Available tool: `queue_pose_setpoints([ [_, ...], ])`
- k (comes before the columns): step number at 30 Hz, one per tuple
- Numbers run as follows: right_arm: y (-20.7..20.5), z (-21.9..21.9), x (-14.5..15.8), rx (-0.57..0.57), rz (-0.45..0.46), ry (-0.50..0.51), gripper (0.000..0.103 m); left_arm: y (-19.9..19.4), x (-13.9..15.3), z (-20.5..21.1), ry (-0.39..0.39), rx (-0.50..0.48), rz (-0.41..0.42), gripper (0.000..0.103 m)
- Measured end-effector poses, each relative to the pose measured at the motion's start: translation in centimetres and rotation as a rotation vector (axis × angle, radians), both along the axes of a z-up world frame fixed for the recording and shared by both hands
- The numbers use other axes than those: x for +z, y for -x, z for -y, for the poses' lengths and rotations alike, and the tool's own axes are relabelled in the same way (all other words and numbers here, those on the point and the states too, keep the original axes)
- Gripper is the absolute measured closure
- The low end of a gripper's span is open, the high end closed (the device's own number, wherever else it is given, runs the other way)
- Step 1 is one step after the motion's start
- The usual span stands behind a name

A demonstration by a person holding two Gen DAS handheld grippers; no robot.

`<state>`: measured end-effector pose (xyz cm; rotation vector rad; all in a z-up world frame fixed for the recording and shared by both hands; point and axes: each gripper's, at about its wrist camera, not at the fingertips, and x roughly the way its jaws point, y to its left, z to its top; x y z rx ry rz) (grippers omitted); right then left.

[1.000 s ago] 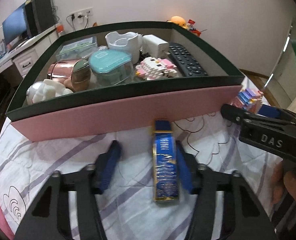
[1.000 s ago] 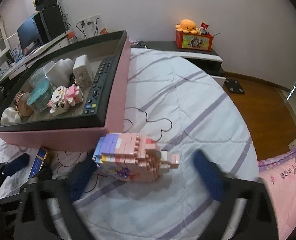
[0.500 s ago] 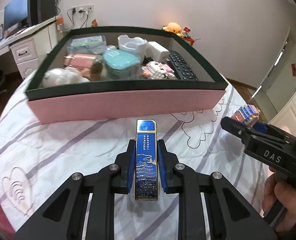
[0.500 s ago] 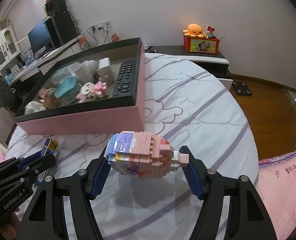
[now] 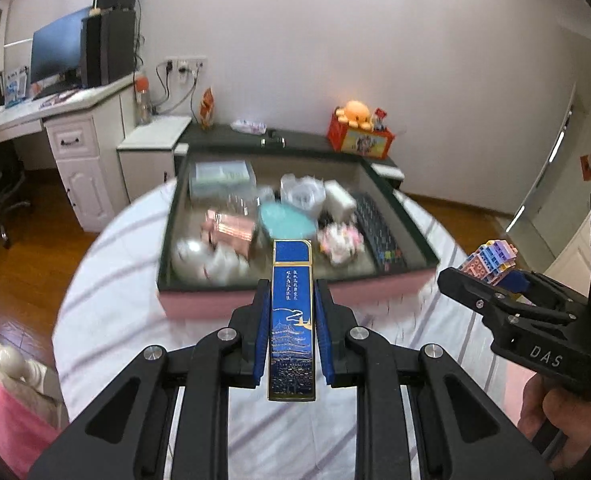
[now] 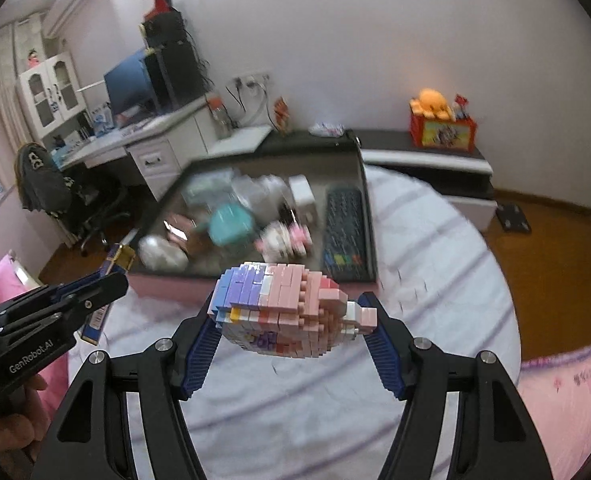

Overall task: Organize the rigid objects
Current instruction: 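Lower the lighter box and block figure into the box and open both grippers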

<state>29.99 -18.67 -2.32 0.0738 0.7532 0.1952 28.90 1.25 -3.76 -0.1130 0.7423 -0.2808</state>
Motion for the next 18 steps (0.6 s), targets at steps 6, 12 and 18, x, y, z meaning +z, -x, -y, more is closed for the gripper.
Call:
queue_pose_setpoints([
  [6,-3.8,-1.1,2.0,0.021,0.033,0.003,0.035,-3.2,2.0,-0.2,0.018,0.003,0.035,0.083],
  [12,-8.5,-1.1,1.0,0.02,0.002,0.005,0.035,-7.4,1.2,0.7,0.011,0.001,0.015,0.083],
  [18,-12.2,-0.5,-2.8,0.007,-0.081,0.0,0.035,-10.7,-1.6,2.2,-0.001,-0.009,-0.042,0.083],
])
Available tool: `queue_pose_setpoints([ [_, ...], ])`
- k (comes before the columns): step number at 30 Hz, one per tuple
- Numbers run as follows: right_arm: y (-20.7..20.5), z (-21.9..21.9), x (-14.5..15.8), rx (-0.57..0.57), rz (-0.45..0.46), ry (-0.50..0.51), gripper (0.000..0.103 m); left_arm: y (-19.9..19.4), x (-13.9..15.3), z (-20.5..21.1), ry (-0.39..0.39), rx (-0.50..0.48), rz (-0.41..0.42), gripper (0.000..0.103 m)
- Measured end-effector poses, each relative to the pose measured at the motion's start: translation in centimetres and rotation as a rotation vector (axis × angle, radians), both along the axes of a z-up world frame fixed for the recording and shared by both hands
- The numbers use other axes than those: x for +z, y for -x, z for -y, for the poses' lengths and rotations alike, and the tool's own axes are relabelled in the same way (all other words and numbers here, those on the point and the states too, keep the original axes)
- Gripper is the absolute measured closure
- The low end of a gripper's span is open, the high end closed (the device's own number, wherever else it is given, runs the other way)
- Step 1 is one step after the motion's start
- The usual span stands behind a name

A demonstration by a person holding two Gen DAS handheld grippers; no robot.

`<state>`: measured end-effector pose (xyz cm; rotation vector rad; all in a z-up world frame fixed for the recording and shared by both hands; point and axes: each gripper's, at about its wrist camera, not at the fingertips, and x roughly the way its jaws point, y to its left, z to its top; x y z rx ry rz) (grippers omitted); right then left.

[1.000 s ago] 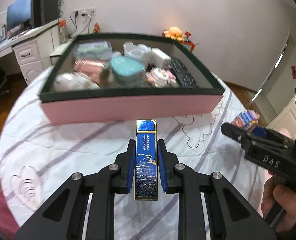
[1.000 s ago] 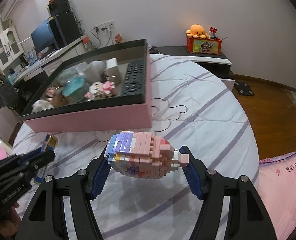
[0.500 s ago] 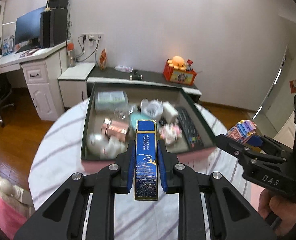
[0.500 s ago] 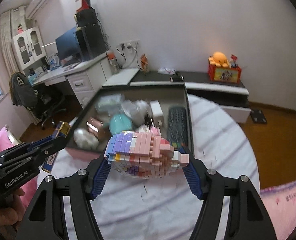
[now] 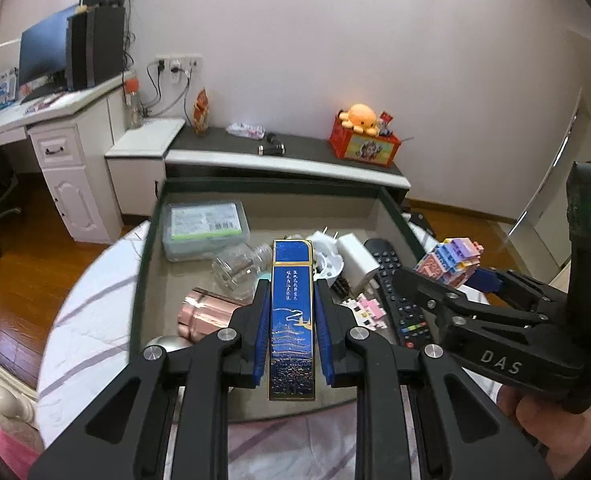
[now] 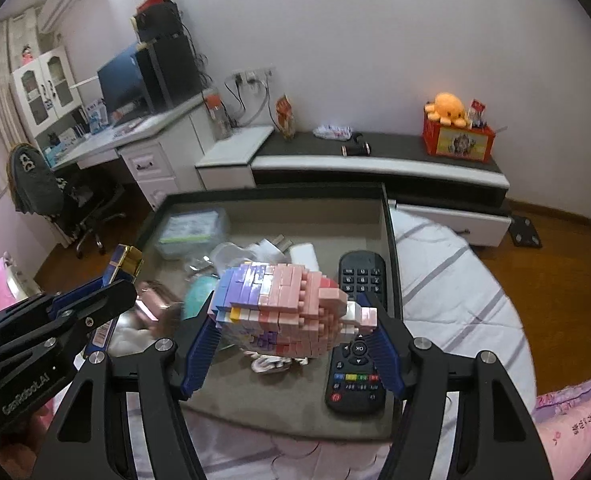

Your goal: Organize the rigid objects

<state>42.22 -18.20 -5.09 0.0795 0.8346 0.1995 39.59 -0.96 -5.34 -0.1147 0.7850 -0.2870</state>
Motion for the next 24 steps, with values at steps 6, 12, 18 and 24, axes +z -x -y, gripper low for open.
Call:
queue_pose_setpoints([
  [6,-1.3,0.1,-2.7,-0.002,-0.053,0.013,0.035,-1.9,-2.9,0.8,-0.006,-0.016,-0.057,0.082],
  [12,-1.6,-0.2,-3.8,0.002,-0.071,0.038,0.034,-2.7,-4.1,0.9,-0.014,-0.014,-0.085,0.077],
  [18,-1.3,-0.6,-3.6,0.005,-0.066,0.048,0.023,-1.6,-3.2,0.2,-0.024,0.027,-0.039,0.02],
  [24,0.2,-0.7,-1.9,-0.002,-0.027,0.023,0.0,1.1,-0.7,-1.7,0.0,0.061,0.042,0.0],
])
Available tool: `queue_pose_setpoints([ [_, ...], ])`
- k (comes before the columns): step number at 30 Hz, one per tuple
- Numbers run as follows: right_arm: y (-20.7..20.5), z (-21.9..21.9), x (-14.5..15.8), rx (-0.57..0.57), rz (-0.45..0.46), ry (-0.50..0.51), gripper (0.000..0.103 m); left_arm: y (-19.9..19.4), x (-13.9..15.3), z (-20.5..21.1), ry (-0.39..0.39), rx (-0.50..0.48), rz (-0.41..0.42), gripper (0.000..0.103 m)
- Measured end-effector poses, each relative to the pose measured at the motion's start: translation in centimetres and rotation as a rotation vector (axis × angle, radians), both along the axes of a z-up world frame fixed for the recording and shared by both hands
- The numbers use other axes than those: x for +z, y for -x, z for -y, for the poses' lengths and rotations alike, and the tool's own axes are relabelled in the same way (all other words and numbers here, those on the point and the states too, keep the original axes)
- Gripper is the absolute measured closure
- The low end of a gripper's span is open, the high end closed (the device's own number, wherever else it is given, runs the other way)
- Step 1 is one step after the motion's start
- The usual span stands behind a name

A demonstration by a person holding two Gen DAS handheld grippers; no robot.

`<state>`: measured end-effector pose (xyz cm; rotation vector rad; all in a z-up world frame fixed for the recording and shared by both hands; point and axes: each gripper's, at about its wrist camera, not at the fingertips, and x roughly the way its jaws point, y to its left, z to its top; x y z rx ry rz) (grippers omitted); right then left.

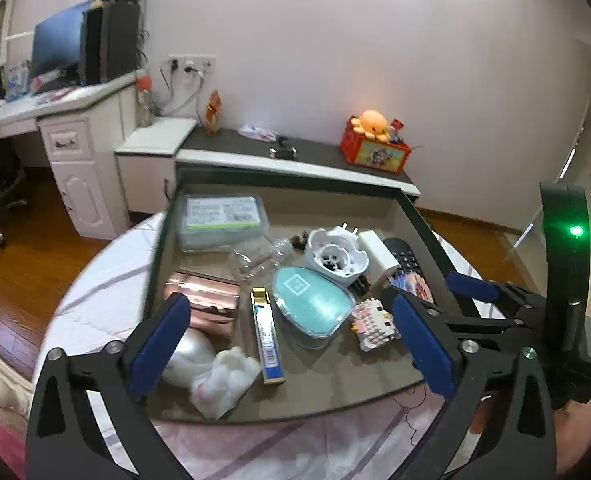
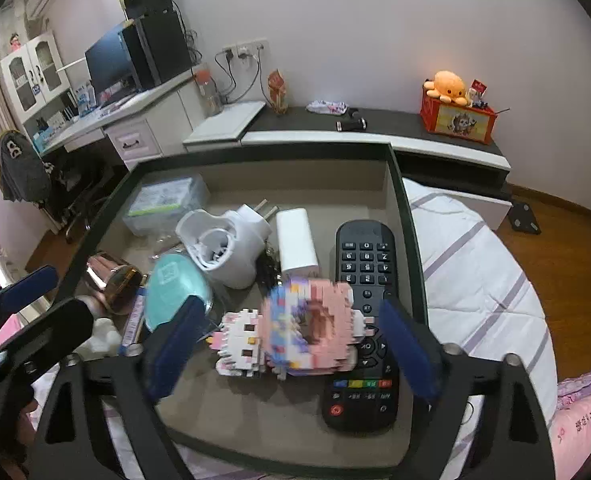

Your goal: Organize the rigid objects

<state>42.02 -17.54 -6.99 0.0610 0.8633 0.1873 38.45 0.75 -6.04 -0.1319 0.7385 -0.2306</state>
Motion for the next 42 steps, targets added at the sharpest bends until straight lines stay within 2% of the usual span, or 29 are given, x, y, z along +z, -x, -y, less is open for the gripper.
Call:
queue_pose_setpoints([
  [5,1.7,-0.5,1.4,-0.01,0.027,-0.03,0.0,2.4,1.3,-1.5,-0.032,0.063,0.011,0.0],
  [17,9.2,-0.6,4.6,-0.063,0.095,-0.043,0.0,9.3,3.6,-4.7,-0.018,0.117,0.06,0.0],
  [26,17.1,-0.3,7.6,-0.098,0.185,-0.055,0.0,15.3,5.5,-5.1,-0.053,0.13,0.107,0.0],
  [32,22.7,-0.4,9.5,-0.1,0.241,-0.045,0.0,19.7,5.9,-5.5,-0.04,0.139,0.125,0.0],
  [35,25.4,-0.5,9.9,-0.104,0.266,-0.05,0.0,21.6,5.9,-5.1,-0.041,0.121,0.123,0.0],
  [42,32.2,-0.1,9.7,-0.143,0.317,-0.064,0.0,27.5,6.2,-3.7,-0.11,0.112,0.165,0.0],
])
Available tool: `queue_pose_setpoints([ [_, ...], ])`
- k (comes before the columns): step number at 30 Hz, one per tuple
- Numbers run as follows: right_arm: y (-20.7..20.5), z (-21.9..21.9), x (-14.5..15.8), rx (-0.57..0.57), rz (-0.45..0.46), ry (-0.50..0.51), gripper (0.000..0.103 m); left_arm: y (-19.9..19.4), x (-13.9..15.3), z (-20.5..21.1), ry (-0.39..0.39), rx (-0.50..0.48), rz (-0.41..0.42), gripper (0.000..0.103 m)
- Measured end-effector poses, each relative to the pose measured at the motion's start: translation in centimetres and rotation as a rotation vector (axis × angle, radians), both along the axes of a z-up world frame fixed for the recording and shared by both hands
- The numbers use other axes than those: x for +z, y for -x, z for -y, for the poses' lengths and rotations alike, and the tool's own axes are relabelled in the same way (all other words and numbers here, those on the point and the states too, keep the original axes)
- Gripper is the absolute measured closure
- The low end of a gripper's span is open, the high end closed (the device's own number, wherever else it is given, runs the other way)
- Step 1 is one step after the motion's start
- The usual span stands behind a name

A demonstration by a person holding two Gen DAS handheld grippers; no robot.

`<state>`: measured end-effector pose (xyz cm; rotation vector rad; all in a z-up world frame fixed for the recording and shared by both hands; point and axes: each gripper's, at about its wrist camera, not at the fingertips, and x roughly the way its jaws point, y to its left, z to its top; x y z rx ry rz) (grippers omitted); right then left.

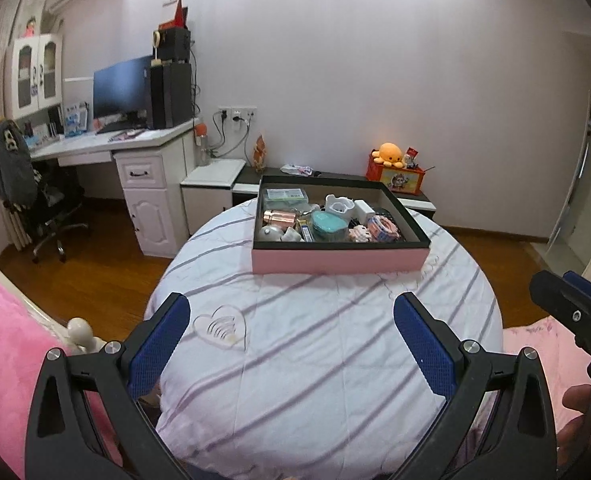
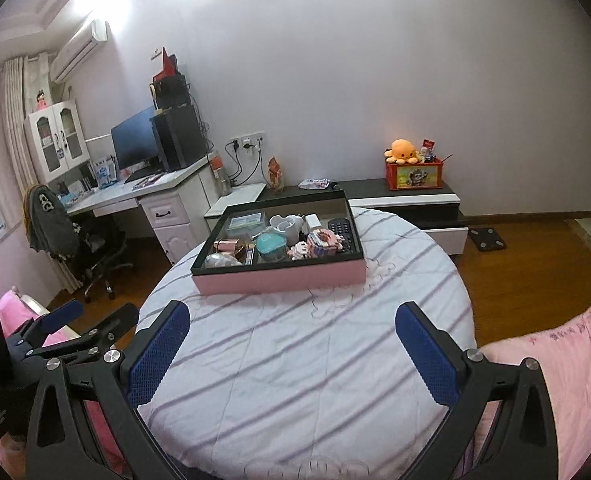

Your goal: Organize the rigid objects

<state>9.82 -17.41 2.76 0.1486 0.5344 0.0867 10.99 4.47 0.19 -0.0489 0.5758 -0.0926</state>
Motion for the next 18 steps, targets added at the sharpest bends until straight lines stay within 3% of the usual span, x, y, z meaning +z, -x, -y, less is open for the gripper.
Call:
queue_pose_setpoints([
  [10,8.8,0.2,1.7,-0.043,0.119,0.023,0.0,8.8,2.2,0.8,-0.046,-0.003,0.1,0.0],
  [18,9.5,-0.1,1.6,-0.038,0.12,0.023,0.0,10.6,2.9,0.7,-0.024,-0.017,0.105,0.0],
])
